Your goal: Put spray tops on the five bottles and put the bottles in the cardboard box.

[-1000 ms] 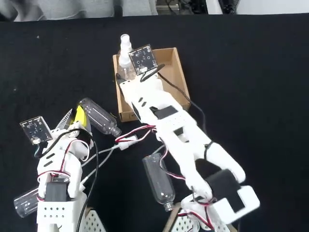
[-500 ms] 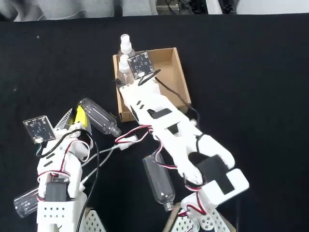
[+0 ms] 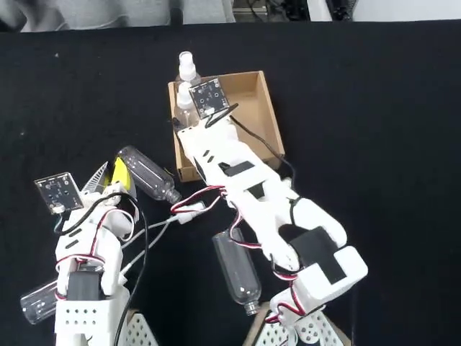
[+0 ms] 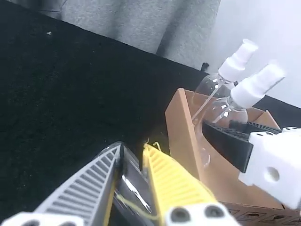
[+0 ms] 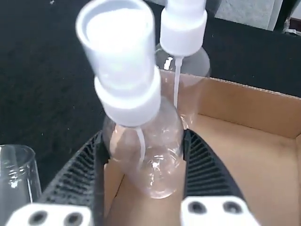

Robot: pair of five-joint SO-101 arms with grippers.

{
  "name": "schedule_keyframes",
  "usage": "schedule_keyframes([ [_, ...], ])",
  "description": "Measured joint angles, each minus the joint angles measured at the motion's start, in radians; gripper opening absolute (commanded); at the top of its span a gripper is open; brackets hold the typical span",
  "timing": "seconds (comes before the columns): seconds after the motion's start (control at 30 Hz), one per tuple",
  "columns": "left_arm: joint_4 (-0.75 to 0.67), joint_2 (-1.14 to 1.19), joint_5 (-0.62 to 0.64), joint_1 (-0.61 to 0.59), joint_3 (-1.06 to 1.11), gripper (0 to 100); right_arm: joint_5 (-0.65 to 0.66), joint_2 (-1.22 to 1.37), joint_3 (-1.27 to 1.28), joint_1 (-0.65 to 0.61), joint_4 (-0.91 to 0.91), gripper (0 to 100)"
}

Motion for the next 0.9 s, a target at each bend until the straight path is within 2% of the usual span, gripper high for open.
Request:
schedule_keyframes([
  [0.17,0.000,0.000,0.000,0.000,0.000,6,-0.002,0.006,-0.011,-0.002,-0.005,21.0],
  [0.9,0.000,0.000,0.000,0.000,0.000,6,0.000,0.044,-0.011,-0.003,-0.005,21.7],
])
